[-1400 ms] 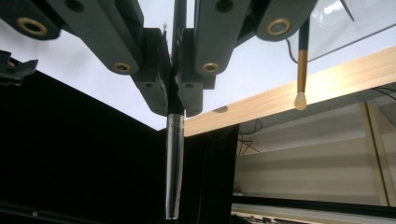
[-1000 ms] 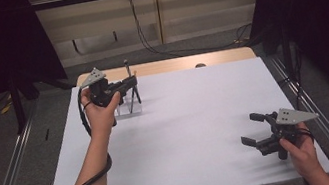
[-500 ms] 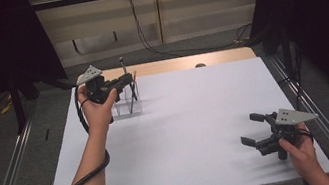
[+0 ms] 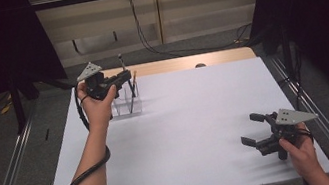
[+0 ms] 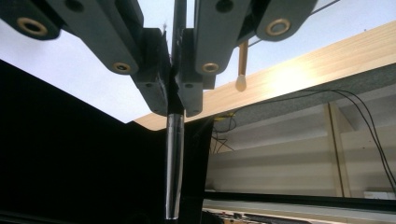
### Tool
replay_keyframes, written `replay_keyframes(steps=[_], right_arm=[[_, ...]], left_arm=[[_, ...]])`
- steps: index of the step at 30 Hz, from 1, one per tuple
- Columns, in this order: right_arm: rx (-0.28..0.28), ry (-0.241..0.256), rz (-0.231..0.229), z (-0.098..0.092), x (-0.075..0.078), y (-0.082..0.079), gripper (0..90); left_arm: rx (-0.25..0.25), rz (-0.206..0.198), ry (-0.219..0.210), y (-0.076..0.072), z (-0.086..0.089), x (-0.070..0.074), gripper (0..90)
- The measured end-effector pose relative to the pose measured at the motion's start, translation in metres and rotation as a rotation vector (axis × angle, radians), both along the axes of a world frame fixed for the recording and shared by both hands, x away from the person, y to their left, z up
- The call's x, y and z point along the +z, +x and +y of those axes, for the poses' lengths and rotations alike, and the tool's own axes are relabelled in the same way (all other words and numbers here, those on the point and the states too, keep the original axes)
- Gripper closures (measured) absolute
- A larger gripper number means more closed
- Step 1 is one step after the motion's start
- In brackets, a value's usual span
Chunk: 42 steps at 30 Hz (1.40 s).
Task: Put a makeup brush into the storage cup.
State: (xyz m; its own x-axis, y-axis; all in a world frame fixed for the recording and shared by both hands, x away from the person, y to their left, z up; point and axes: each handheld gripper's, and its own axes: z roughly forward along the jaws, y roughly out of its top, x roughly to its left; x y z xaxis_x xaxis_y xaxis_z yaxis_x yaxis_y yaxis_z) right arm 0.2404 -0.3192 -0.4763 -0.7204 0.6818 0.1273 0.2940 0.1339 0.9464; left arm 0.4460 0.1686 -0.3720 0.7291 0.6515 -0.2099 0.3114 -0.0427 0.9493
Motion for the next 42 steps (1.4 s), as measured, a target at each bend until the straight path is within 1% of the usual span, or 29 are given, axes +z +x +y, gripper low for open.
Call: replay_keyframes(steps=[1, 4, 9, 15, 19, 21, 23, 25, 27, 29, 34, 42], right_arm=[[-0.001, 0.000, -0.001, 0.000, 0.000, 0.000, 3.6], [-0.002, 0.000, -0.002, 0.000, 0.000, 0.000, 3.5], [0.001, 0.000, 0.000, 0.000, 0.000, 0.000, 3.4], [0.001, 0.000, -0.002, 0.001, 0.000, 0.000, 3.5], [0.001, -0.001, -0.003, 0.001, 0.000, 0.000, 3.5], [0.002, 0.000, -0.003, 0.001, 0.000, 0.000, 3.5], [0.001, 0.000, -0.004, 0.000, 0.000, 0.000, 3.5], [0.000, 0.003, -0.006, 0.000, 0.000, 0.000, 3.5], [0.001, 0.003, -0.005, 0.000, 0.000, -0.001, 3.5], [0.002, 0.002, -0.005, 0.000, 0.000, 0.000, 3.5], [0.003, 0.002, -0.005, 0.000, 0.000, 0.000, 3.5], [0.006, -0.001, -0.004, 0.001, 0.000, 0.000, 3.5]], left_arm=[[0.004, -0.002, 0.005, 0.000, 0.000, 0.000, 83.8], [0.006, -0.003, -0.002, 0.001, 0.000, -0.001, 83.8], [0.015, -0.010, 0.025, 0.003, 0.001, -0.002, 83.8], [0.042, -0.016, 0.032, 0.005, 0.003, -0.003, 83.8], [0.047, -0.021, 0.043, 0.007, 0.003, -0.005, 83.8], [0.054, -0.018, 0.038, 0.008, 0.002, -0.007, 83.8], [0.058, -0.016, 0.044, 0.009, 0.003, -0.008, 83.7], [0.063, -0.015, 0.036, 0.010, 0.002, -0.010, 83.7], [0.065, -0.020, 0.042, 0.011, 0.001, -0.011, 83.8], [0.066, -0.017, 0.037, 0.012, 0.001, -0.012, 83.7], [0.069, -0.024, 0.050, 0.013, -0.001, -0.014, 83.7], [0.087, -0.021, 0.050, 0.015, 0.000, -0.019, 83.7]])
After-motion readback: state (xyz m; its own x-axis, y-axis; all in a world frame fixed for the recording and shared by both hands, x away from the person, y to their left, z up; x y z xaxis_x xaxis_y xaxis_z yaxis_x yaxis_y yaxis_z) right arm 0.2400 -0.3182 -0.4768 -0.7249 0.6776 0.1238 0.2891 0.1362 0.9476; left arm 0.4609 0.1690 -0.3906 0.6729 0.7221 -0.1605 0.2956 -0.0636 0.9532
